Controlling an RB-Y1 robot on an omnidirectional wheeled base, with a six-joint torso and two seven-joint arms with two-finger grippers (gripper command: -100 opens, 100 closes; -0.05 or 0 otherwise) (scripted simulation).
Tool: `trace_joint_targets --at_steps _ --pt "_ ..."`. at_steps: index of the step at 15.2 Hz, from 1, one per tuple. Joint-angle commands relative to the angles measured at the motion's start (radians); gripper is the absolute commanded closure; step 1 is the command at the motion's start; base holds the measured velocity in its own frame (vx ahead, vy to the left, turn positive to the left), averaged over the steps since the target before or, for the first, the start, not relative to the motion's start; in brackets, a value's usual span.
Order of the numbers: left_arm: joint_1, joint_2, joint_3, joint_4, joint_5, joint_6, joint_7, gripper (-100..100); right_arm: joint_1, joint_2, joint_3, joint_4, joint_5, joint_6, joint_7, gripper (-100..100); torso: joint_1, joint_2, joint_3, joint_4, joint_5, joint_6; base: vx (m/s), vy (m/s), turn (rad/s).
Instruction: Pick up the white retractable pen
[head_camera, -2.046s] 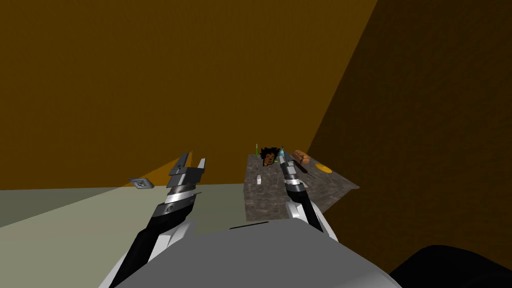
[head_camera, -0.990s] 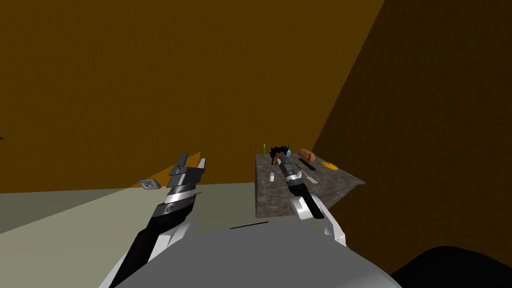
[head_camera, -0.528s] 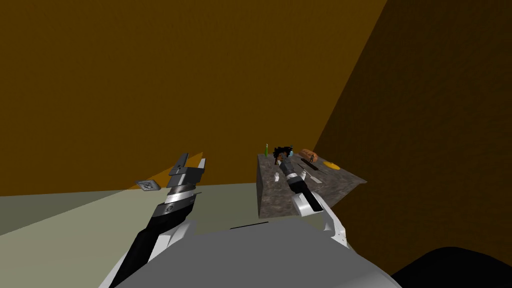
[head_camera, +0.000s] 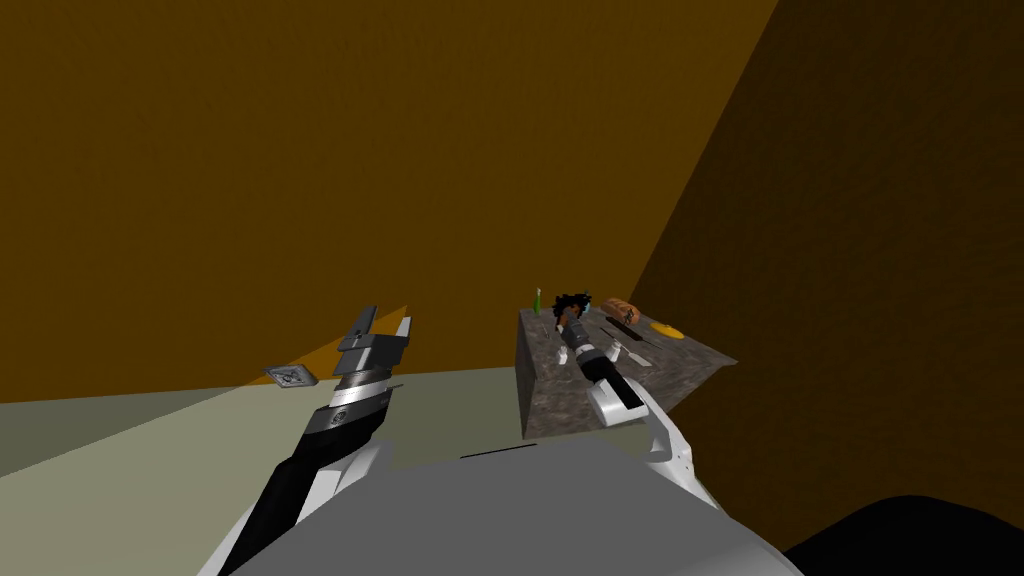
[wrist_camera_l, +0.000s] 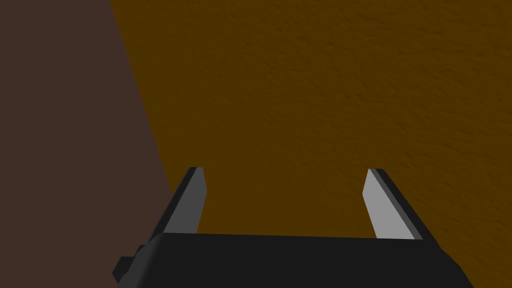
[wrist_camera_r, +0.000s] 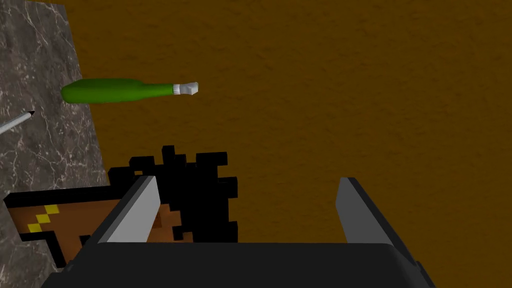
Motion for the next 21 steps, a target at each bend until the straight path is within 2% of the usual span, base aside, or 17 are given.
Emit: trace_joint_targets --at_steps 1,3,4,6,7,9,10,13,14,16,17,19,20,21 --pt "0.000 0.000 0.000 0.000 0.000 0.000 0.000 0 -0.015 -0.021 -0.015 0.013 -0.029 0.050 -0.041 -100 0.000 0.000 0.000 0.000 0.000 0.000 0.030 0.117 -0.040" --pt "0.000 0.000 0.000 0.000 0.000 0.000 0.000 0 -0.015 -0.021 -0.015 0.013 -0.029 0.088 -0.041 -100 0.002 0.000 0.000 0.000 0.000 0.000 0.034 0.112 -0.037" --pt "0.000 0.000 0.000 0.000 0.000 0.000 0.000 0 -0.028 -0.040 -0.030 0.029 -0.058 0.113 -0.078 -100 0.000 0.000 0.000 0.000 0.000 0.000 0.050 0.123 -0.049" --pt "0.000 0.000 0.000 0.000 0.000 0.000 0.000 0 -0.028 -0.040 -0.030 0.029 -0.058 0.154 -0.078 -100 0.002 -0.001 -0.001 0.000 0.000 0.000 0.052 0.107 -0.045" --pt "0.000 0.000 0.000 0.000 0.000 0.000 0.000 0 -0.042 -0.059 -0.046 0.047 -0.088 0.176 -0.115 -100 0.000 -0.001 -0.001 0.000 0.000 0.000 0.048 0.098 -0.050" --pt "0.000 0.000 0.000 0.000 0.000 0.000 0.000 0 -0.042 -0.059 -0.046 0.047 -0.088 0.222 -0.115 -100 0.000 -0.001 -0.001 0.000 0.000 0.000 0.048 0.091 -0.043" --pt "0.000 0.000 0.000 0.000 0.000 0.000 0.000 0 -0.056 -0.078 -0.062 0.065 -0.120 0.249 -0.154 -100 -0.001 -0.001 -0.001 0.000 0.000 0.000 0.061 0.094 -0.045" --pt "0.000 0.000 0.000 0.000 0.000 0.000 0.000 0 -0.056 -0.078 -0.062 0.065 -0.120 0.292 -0.154 -100 -0.001 -0.002 -0.001 0.000 0.000 0.000 0.047 0.074 -0.035" --pt "0.000 0.000 0.000 0.000 0.000 0.000 0.000 0 -0.069 -0.097 -0.079 0.085 -0.154 0.325 -0.194 -100 -0.003 -0.001 0.000 0.000 -0.001 0.000 0.037 0.062 -0.051" --pt "0.000 0.000 0.000 0.000 0.000 0.000 0.000 0 -0.069 -0.097 -0.079 0.085 -0.154 0.363 -0.194 -100 -0.002 -0.001 -0.001 0.000 -0.001 0.000 0.048 0.074 -0.052" --pt "0.000 0.000 0.000 0.000 0.000 0.000 0.000 0 -0.083 -0.115 -0.097 0.106 -0.188 0.386 -0.234 -100 -0.003 -0.001 -0.001 0.000 -0.001 0.000 0.078 0.076 -0.063" --pt "0.000 0.000 0.000 0.000 0.000 0.000 0.000 0 -0.083 -0.115 -0.097 0.106 -0.188 0.430 -0.234 -100 -0.001 -0.003 -0.002 -0.001 0.000 0.000 0.076 0.085 -0.057" --pt "0.000 0.000 0.000 0.000 0.000 0.000 0.000 0 -0.083 -0.115 -0.097 0.106 -0.188 0.435 -0.234 -100 -0.002 -0.003 -0.002 -0.001 0.000 0.000 0.036 0.038 -0.003" --pt "0.000 0.000 0.000 0.000 0.000 0.000 0.000 0 -0.097 -0.133 -0.115 0.128 -0.224 0.472 -0.274 -100 -0.004 -0.002 -0.001 0.000 -0.001 0.000 0.062 0.041 -0.053"
